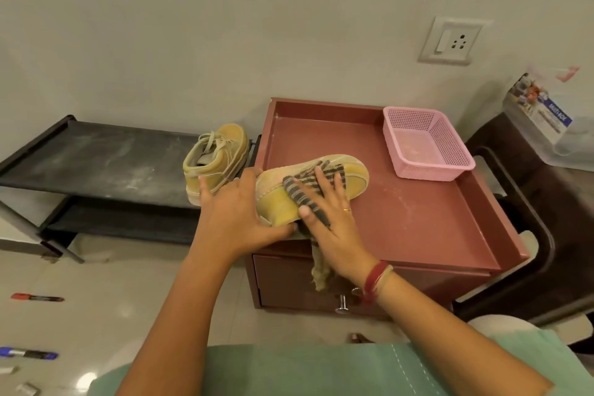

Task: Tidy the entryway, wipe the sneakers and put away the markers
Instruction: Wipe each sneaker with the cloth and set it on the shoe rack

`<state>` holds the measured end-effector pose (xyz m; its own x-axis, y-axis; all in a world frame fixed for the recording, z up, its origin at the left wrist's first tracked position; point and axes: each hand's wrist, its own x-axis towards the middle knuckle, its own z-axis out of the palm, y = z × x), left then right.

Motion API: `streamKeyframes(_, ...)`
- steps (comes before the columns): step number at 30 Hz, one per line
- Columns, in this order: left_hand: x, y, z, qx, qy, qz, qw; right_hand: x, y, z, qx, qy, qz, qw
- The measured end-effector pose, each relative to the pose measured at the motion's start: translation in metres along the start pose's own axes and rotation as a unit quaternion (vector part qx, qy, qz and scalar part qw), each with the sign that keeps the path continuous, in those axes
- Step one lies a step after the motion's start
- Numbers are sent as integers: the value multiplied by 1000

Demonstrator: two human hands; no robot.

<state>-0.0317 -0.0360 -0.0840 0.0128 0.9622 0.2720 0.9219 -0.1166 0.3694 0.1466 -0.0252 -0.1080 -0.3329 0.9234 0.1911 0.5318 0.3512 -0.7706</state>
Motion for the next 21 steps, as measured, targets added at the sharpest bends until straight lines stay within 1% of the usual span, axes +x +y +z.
streamKeyframes(2,1,-1,-2,5,-11,4,1000,-16,-4,9,-39,-50,-78,995)
streamKeyframes(3,1,-2,-3,10,-13,8,1000,-20,-2,10,-42,-62,-109,991)
streamKeyframes(4,0,-3,-3,15,-11,11,1000,-17,3,8,-36,-56,-110,992)
streamKeyframes(5,0,-3,-3,19,-8,10,1000,-9,8,4,-20,-30,-78,996)
streamKeyframes(7,1,-2,-3,27,-7,3,1000,7,13,-6,8,30,19,999)
streamKeyframes(8,1,0,-3,30,-5,3,1000,7,10,-5,3,35,33,999)
streamKeyframes(9,1,0,-3,28,0,4,1000,1,6,-1,-10,20,7,1000)
streamKeyframes(11,0,-1,-4,25,-2,8,1000,-14,0,9,-39,-33,-82,995)
streamKeyframes(12,0,-2,-5,29,-6,11,1000,-16,2,10,-39,-38,-102,993)
streamKeyframes(13,0,-3,-5,35,-8,12,999,-11,8,8,-29,-21,-90,995)
streamKeyframes(15,0,-2,-5,46,-11,4,999,11,20,-5,9,52,18,998)
streamKeyframes(16,0,0,-6,49,-13,0,999,17,23,-10,17,74,66,995)
streamKeyframes(17,1,1,-6,51,-14,-2,999,17,21,-11,16,77,84,993)
streamKeyframes(18,1,1,-7,52,-12,-2,999,12,17,-9,13,63,65,996)
streamKeyframes(21,0,-3,-10,53,-2,11,999,-12,-1,1,-22,-37,-79,996)
